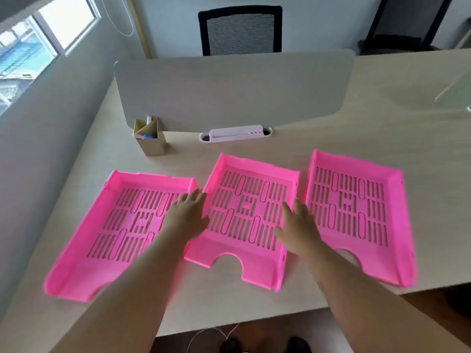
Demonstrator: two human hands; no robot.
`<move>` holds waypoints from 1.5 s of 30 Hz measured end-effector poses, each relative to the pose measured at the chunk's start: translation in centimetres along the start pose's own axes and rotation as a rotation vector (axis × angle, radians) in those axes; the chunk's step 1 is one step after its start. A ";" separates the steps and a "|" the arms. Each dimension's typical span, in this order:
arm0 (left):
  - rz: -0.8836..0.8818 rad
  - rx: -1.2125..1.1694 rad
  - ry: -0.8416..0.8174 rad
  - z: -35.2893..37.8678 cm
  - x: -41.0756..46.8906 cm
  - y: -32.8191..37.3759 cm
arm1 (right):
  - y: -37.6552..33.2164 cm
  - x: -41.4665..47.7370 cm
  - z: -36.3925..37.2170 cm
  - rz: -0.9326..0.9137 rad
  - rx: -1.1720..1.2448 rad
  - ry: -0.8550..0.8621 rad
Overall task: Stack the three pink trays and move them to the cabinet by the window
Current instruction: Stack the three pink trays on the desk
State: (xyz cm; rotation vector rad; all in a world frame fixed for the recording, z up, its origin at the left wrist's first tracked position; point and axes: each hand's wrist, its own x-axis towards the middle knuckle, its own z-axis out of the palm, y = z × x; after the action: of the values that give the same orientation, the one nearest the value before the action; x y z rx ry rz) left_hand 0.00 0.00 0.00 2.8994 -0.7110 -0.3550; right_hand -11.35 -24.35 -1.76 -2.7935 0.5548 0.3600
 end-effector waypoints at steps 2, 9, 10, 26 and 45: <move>-0.040 0.021 -0.044 1.2 0.0 -0.3 | 0.2 -0.3 1.2 0.030 0.006 -0.021; -0.057 0.127 0.110 5.5 -0.9 -0.5 | 1.9 0.5 3.5 -0.040 -0.075 0.035; -0.073 0.100 0.139 6.0 -1.2 -0.1 | 2.4 0.9 3.4 -0.053 -0.097 0.027; -0.714 -0.716 0.135 6.4 -3.0 8.0 | 7.7 3.5 0.8 -0.214 0.098 0.011; -0.061 -0.152 0.043 5.4 7.3 28.9 | 29.0 1.8 -5.1 0.454 0.471 0.205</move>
State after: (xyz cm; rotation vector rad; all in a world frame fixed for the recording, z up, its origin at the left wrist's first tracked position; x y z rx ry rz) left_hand -7.79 -29.24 -1.25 2.7802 -0.5639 -0.3373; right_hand -20.43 -52.36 -3.73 -2.2449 1.1591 0.0161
